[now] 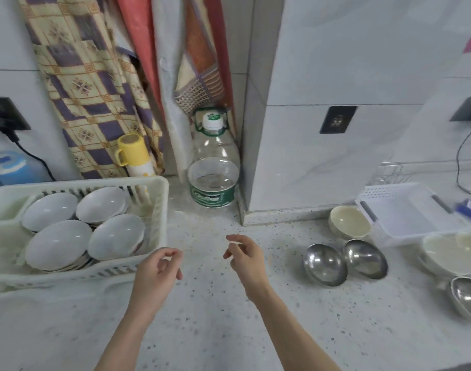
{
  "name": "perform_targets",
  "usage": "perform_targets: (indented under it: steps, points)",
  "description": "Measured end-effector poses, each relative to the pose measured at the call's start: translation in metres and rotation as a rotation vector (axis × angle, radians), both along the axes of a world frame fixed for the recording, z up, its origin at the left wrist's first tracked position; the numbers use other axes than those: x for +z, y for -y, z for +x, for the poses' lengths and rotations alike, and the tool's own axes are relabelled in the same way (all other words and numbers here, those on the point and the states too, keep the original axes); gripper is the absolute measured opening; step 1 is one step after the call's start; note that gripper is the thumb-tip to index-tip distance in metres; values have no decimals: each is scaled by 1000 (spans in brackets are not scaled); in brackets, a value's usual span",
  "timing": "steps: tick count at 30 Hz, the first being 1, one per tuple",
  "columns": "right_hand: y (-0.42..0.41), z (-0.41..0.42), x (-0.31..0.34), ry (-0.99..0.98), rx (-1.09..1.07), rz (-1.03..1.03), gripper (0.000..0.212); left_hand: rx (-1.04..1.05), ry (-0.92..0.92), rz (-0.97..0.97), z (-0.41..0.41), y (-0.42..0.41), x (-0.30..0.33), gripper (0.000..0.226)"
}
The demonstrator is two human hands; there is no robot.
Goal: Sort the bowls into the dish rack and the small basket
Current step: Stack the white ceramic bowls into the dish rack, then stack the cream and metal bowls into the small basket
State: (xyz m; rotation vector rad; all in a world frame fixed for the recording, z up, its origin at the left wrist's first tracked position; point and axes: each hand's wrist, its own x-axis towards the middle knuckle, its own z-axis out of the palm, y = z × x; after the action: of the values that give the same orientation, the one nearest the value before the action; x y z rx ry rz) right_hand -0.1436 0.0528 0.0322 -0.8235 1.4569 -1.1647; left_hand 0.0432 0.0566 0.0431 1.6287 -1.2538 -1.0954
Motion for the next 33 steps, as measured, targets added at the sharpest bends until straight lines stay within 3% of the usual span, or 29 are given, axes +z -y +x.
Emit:
perform_targets:
  steps: [7, 13, 24, 33]
  points:
    - [-34, -155, -1, -62, -33, 91, 26, 39, -150, 188, -154, -34, -27, 11]
    - [-63, -250, 7, -57, -181, 108, 21, -66, -202, 312, -256, -61, -26, 12]
    - [-103, -318, 5, 41, -428, 77, 24, -359, -141, 385, -325, -87, -31, 11]
    - [-128, -416, 5, -22, -677, 32, 22, -549, -62, 408, -419, -90, -37, 14]
